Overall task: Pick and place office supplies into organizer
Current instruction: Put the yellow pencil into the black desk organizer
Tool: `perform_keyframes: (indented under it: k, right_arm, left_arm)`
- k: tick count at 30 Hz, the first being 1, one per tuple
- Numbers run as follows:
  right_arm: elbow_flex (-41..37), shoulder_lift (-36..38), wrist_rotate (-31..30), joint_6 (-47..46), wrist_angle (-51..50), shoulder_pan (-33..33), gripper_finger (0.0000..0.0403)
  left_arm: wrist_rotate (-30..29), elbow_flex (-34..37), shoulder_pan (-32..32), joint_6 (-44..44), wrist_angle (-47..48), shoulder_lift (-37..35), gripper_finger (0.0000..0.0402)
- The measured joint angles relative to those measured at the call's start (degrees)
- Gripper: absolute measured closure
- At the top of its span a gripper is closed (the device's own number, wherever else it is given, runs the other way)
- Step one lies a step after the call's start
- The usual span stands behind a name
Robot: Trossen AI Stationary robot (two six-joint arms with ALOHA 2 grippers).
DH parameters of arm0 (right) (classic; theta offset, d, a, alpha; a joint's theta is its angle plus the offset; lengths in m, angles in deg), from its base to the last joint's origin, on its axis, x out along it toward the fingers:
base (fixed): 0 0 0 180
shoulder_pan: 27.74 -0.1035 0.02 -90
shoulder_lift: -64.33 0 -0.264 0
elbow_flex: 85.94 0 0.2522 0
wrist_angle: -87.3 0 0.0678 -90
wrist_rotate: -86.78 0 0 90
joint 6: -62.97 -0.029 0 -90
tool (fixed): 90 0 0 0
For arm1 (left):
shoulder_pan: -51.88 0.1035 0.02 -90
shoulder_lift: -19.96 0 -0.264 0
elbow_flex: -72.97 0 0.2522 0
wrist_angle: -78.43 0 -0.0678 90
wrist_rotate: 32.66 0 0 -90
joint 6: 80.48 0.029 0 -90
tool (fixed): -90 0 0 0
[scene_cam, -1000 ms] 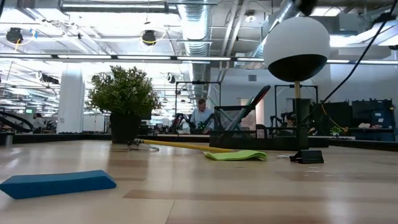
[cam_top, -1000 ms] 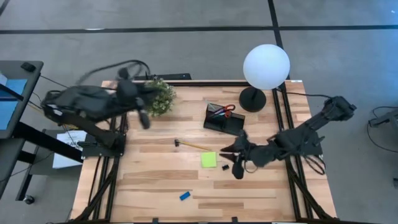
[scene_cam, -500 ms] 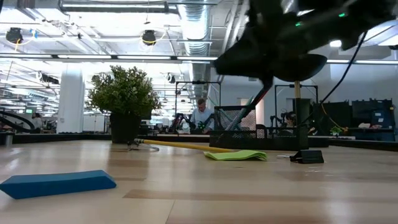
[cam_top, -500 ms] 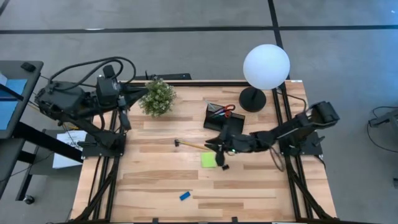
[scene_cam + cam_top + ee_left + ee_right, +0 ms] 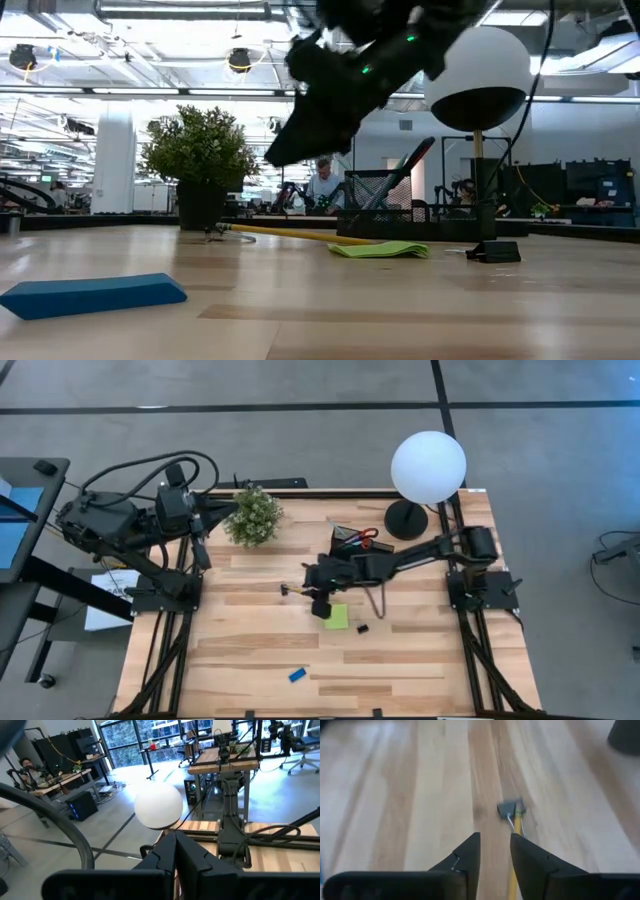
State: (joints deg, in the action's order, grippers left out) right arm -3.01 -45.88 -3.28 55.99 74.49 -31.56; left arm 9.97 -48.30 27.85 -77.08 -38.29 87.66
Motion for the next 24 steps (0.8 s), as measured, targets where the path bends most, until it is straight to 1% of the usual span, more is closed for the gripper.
perform_keyframes:
  k: [3,5,12,14,19,22,24]
  right_arm:
    - [3.6,-2.8,0.2,0.4,-4.2,0.8,0.0280]
    - [5.4,-4.4,0.2,1.5,-5.3,1.0,0.0265]
    - [6.6,-5.5,0.0,3.0,-8.2,2.0,0.0220]
    - [6.5,-5.5,-0.3,3.0,-9.4,2.6,0.0214]
    - [6.5,-5.5,0.0,3.0,-9.0,4.2,0.0211]
    - [6.8,-8.4,0.3,1.3,-6.6,4.4,0.0211]
    - [6.2,-9.3,1.5,-0.5,-8.6,4.2,0.0211]
  left_arm:
    - [0.0,0.0,0.0,0.0,1.6,0.0,0.0402]
    - [0.0,0.0,0.0,0.0,2.4,0.0,0.0401]
    - [0.0,0.0,0.0,0.0,4.3,0.0,0.0401]
    - [0.0,0.0,0.0,0.0,4.3,0.0,0.0401]
    - [0.0,0.0,0.0,0.1,4.3,0.0,0.0402]
    - [0.0,0.0,0.0,0.1,4.3,0.0,0.0402]
    - [0.4,0.0,0.0,0.2,4.3,0.0,0.0402]
